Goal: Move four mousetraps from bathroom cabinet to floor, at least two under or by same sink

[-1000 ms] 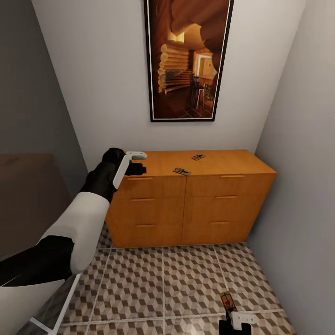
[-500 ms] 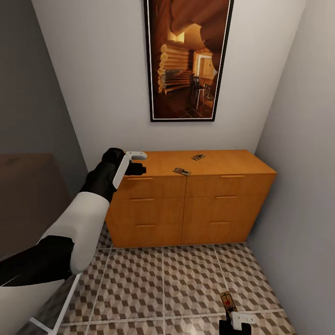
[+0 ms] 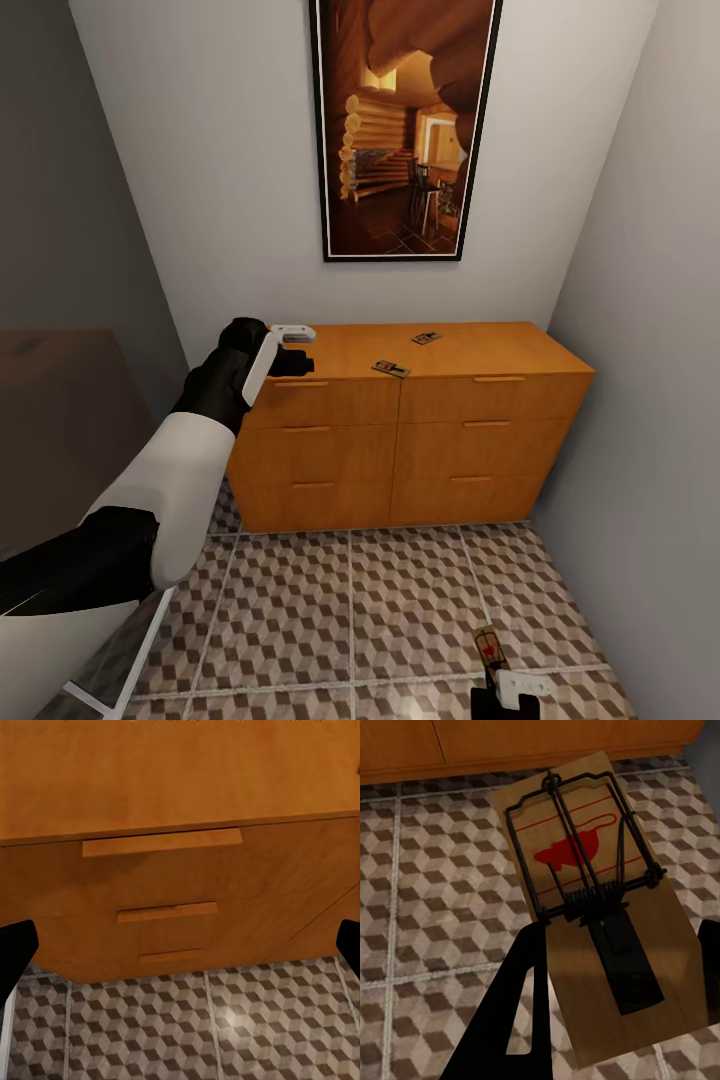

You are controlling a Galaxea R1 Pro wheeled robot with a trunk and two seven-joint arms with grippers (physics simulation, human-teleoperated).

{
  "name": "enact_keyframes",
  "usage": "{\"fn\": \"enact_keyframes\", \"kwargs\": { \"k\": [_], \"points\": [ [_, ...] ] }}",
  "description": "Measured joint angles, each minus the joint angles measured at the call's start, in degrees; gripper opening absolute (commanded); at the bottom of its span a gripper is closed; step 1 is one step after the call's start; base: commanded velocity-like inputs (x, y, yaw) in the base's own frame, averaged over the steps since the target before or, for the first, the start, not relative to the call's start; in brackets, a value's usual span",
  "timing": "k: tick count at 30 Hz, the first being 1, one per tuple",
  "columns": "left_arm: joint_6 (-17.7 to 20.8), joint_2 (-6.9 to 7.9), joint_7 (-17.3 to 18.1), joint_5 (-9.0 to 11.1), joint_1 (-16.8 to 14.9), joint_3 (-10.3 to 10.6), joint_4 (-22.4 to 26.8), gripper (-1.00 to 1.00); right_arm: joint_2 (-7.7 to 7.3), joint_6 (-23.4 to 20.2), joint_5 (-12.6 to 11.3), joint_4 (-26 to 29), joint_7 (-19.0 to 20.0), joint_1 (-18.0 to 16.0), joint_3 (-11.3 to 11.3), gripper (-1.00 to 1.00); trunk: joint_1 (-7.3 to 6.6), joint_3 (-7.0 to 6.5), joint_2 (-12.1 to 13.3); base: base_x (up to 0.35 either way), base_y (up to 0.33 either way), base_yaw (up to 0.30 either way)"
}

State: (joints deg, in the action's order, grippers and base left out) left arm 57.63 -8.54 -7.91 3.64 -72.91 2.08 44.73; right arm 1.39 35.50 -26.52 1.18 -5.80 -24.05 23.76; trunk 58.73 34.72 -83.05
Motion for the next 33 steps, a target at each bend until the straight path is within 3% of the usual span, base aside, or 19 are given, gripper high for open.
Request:
{"fn": "enact_keyframes", "kwargs": {
  "k": [7, 12, 15, 22, 33],
  "points": [
    [0.0, 0.03, 0.0, 0.0, 0.0, 0.0, 0.0, 1.00, 1.66, 0.0, -0.3, 0.2, 0.2, 0.0, 0.0, -1.00, 0.00, 0.00, 0.0, 0.000, 0.000, 0.000],
    [0.0, 0.01, 0.1, 0.0, 0.0, 0.0, -0.1, 1.00, 4.68, 0.0, -0.2, 0.2, 0.1, 0.0, 0.1, -1.00, 0.00, 0.00, 0.0, 0.000, 0.000, 0.000],
    [0.2, 0.03, 0.3, 0.0, 0.0, 0.1, 0.0, 1.00, 5.27, -0.1, -0.3, 0.0, 0.1, 0.0, -0.1, -1.00, 0.00, 0.00, 0.0, 0.000, 0.000, 0.000],
    [0.5, 0.08, 2.0, 0.1, 0.1, 0.1, 0.0, 1.00, 5.36, -5.7, -0.2, 0.0, 0.1, 0.0, -0.1, -1.00, 0.00, 0.00, 0.0, 0.000, 0.000, 0.000],
    [0.5, 0.08, 3.5, 0.0, 0.0, 0.2, 0.0, 1.00, 5.35, -7.2, -0.2, 0.0, 0.3, 0.0, -0.1, -1.00, -0.01, 0.00, 0.0, 0.066, 0.000, -0.057]
  ]
}}
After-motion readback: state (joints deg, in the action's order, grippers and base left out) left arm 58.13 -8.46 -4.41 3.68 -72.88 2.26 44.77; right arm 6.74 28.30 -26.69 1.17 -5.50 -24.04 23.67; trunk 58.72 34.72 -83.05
